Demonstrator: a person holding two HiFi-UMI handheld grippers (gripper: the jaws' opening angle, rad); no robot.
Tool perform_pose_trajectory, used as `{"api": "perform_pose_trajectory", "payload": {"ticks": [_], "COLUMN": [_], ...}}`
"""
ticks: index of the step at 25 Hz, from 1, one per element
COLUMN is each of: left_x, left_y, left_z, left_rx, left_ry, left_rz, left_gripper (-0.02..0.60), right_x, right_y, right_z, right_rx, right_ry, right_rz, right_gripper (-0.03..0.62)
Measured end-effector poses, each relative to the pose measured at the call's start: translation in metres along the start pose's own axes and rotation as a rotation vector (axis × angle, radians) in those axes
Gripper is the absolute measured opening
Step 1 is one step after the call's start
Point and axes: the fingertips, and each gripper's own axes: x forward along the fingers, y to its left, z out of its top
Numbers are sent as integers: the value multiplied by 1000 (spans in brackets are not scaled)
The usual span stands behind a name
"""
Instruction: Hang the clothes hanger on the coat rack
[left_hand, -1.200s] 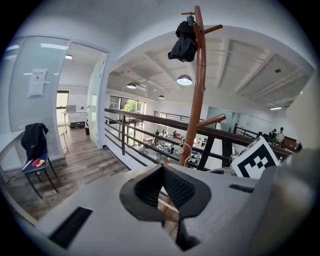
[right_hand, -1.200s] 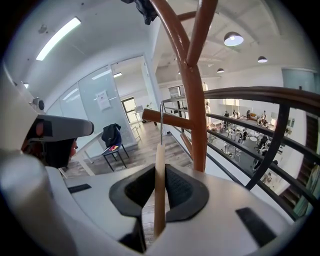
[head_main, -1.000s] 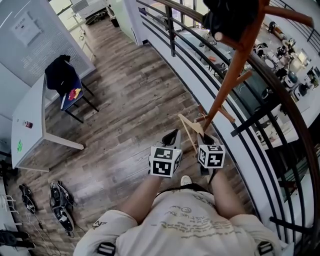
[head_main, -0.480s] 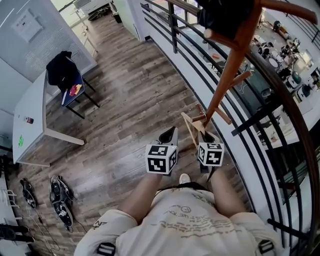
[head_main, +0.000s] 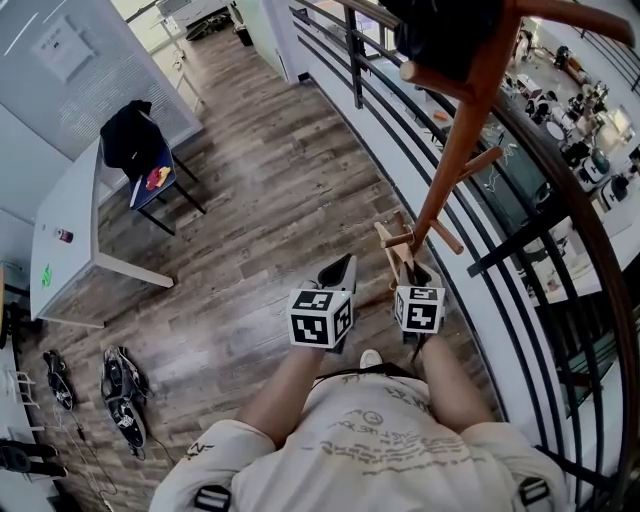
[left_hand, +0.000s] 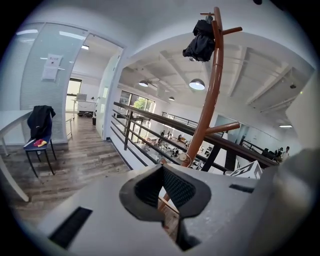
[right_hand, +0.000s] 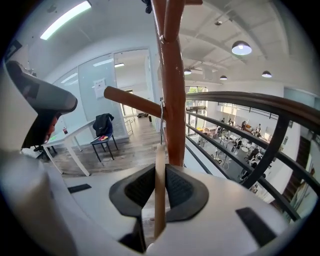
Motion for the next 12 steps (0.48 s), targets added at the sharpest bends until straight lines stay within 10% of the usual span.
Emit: {"api": "perform_pose_trajectory", "payload": {"ticks": [12], "left_x": [3], "left_y": [-1], "left_z": [-3], "left_rx": [-8], "left_ry": [10], "left_rz": [13], "left_gripper": [4], "right_x": [8], "right_y": [-7], "right_z": [-6], "right_rx": [-58], "right_ry": [22], "right_rz": [-24], "right_gripper": [51]}}
